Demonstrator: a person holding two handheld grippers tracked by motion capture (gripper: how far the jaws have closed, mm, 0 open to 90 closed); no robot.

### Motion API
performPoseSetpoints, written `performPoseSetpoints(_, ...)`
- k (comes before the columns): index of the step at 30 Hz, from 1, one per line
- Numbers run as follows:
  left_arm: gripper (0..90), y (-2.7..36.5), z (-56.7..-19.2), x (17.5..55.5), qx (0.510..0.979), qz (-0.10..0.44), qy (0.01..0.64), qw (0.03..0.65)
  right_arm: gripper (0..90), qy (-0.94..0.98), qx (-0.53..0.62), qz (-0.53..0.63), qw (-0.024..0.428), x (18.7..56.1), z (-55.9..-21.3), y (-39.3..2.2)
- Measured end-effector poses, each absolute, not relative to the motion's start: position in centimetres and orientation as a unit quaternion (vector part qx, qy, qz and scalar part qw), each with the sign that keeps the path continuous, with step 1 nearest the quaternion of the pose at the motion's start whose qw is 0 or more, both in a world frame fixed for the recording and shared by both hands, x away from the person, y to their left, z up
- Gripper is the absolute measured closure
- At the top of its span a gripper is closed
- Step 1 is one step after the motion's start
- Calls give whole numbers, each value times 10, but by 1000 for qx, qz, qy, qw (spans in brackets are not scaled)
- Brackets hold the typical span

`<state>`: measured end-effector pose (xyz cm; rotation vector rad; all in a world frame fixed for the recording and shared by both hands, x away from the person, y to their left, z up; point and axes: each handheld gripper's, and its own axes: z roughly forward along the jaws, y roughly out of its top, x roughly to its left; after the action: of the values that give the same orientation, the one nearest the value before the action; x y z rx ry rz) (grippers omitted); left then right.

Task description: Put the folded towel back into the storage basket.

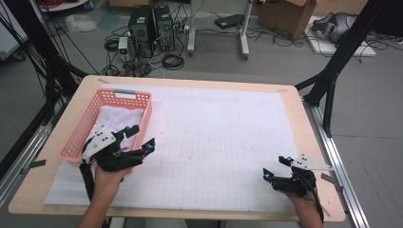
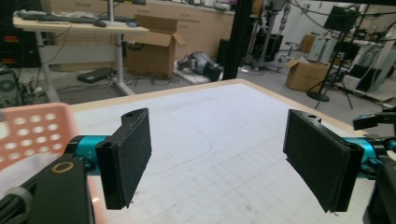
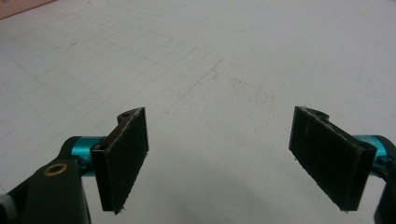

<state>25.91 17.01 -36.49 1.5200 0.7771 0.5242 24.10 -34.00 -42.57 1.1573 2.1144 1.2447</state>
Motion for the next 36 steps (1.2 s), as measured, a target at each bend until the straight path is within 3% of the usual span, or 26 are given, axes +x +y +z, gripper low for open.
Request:
performPoseSetpoints(11, 247, 119, -390, 255, 687, 197, 312, 626, 187, 758, 418, 451, 215, 239, -426, -344)
performPoseSetpoints(36, 251, 99, -424, 250, 716, 172, 301, 606, 187, 752, 418, 458, 225, 232, -423, -347)
